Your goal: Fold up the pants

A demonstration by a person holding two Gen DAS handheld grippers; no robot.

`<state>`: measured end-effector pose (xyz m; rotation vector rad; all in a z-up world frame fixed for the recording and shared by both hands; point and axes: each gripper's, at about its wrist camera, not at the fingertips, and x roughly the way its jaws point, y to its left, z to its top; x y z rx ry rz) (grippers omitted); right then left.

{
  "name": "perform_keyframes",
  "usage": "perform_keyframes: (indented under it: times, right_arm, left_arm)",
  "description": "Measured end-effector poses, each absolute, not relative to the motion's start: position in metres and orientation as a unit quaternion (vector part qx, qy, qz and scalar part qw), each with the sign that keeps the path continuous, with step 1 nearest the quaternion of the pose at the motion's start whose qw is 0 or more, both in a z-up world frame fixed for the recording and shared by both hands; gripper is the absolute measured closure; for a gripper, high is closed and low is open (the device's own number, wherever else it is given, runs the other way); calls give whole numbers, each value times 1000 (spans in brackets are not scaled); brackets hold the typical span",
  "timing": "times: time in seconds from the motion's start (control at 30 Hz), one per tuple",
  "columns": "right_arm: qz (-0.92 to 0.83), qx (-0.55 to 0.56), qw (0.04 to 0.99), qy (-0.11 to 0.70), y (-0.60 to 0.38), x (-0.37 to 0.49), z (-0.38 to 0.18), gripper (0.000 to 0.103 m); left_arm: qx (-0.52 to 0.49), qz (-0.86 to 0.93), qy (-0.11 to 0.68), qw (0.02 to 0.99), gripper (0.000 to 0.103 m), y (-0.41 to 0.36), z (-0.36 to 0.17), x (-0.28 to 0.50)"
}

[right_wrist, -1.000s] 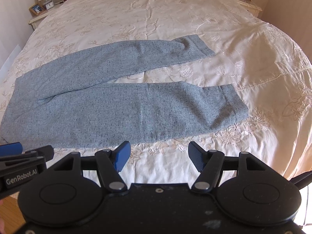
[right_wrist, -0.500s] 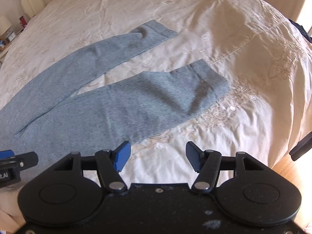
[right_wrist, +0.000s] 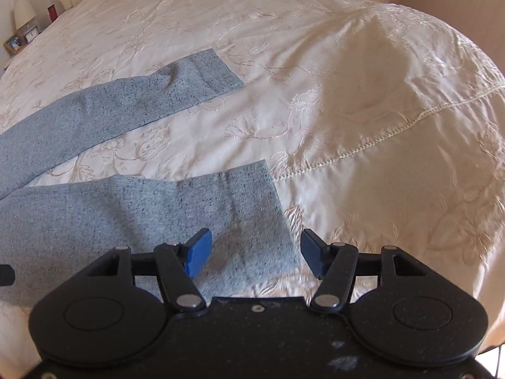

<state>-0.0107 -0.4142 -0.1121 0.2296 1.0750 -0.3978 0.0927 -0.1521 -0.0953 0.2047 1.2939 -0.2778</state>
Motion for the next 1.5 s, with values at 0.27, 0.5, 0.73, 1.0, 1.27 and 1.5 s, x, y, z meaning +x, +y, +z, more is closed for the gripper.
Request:
perform_keyframes:
  times: [0.27,0.5,0.73,1.0,1.27,1.5]
  right_arm:
    - [-122,119,811,560,-478,36,-180,41]
    - [-3,170,781,600,-483,54,-168,98]
    - [-66,148,795,584,-495,99,-180,87]
    - [-63,138,814,561,-501,37,-149,54]
    - [-46,157,794,586,-490,-6,-162,54]
    - [-26,111,816,567,-468,26,-180,54]
  left_arm:
    - [102,-76,609,783,44,-168,-106,90]
    - [85,-51,614,783,44,-173,-107,97]
    - [70,-44,607,790,44,-178,-104,100]
    - [72,-42,607,790,44,-175,-105,92]
    - [73,-41,610,788,44,-176,-109,91]
    - [79,-36,604,792,44,-174,-103,86]
